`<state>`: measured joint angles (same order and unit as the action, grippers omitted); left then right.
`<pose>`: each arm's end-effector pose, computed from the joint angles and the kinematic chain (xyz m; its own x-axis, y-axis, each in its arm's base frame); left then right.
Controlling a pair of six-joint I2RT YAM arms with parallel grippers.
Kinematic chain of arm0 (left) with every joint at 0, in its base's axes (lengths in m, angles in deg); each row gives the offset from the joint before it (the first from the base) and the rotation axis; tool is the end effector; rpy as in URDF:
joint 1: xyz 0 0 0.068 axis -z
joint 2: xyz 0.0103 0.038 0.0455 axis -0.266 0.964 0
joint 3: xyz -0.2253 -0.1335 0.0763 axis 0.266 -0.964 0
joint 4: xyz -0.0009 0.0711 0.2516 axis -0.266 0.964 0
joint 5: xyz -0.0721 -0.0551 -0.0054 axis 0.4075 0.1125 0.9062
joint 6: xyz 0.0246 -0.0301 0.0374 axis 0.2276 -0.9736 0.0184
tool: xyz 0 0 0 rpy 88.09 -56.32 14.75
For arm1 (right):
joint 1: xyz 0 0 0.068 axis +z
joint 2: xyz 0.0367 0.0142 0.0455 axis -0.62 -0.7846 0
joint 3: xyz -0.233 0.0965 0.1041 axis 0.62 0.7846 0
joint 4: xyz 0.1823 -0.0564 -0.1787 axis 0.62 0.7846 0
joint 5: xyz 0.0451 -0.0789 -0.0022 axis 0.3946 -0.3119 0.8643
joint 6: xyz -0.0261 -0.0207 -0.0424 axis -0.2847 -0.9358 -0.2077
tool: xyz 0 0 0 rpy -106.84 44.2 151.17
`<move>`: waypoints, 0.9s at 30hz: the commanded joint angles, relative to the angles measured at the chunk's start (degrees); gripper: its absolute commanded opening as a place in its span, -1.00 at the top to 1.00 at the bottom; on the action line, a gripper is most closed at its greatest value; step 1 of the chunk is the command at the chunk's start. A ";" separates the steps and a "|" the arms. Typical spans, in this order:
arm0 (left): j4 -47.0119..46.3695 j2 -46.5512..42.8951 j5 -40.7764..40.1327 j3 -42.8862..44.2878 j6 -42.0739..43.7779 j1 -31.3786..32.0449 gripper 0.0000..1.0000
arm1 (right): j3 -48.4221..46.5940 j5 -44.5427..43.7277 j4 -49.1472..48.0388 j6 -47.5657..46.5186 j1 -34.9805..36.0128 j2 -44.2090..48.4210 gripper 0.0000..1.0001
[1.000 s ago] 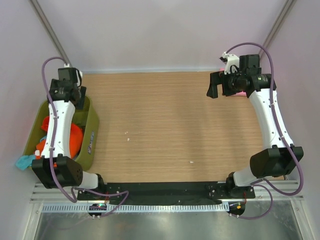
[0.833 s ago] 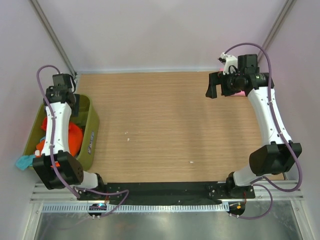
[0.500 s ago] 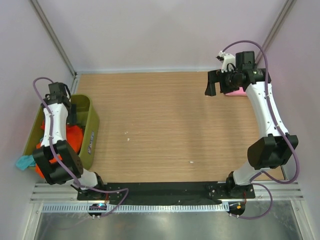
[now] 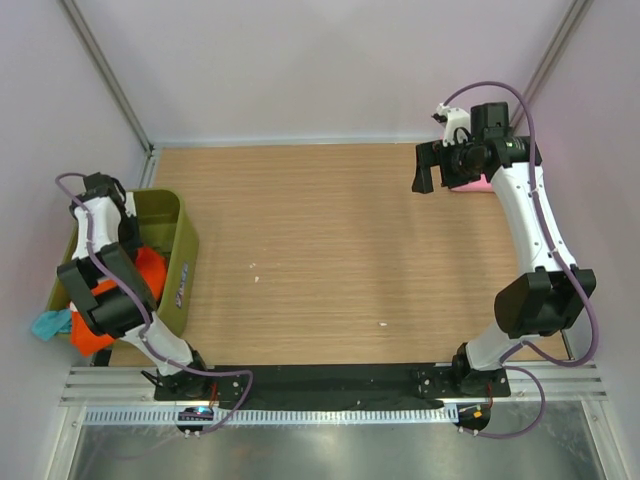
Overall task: Fold and stack the t-shirts
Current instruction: Grab the tshirt from the pile, then move the tshirt to the center of the board
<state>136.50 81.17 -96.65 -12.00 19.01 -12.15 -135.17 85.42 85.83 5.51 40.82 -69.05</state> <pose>0.2949 0.1604 0.2377 -0.9297 -0.2857 -0.2324 -0.3329 0.9219 0.1983 0.3343 0.0267 0.3855 -0.6999 -0.2120 -0.6820 -0.4016 0.9065 0.1303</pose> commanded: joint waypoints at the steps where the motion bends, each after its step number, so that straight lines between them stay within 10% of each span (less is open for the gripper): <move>1: 0.58 -3.30 6.33 7.32 -2.23 -0.11 1.00 | 0.80 -1.35 -0.63 -1.36 -0.04 2.88 -0.99; 18: -3.62 0.99 22.13 66.46 -10.05 16.40 1.00 | 1.50 -7.42 -4.67 -1.37 -0.13 2.88 -0.99; 27: -16.73 0.29 46.79 66.84 -27.11 24.05 1.00 | 4.14 -8.65 -5.47 0.48 -5.39 6.22 -0.99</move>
<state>125.87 81.24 -63.77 54.01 -2.52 9.14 -131.83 77.99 82.49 4.88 38.20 -66.69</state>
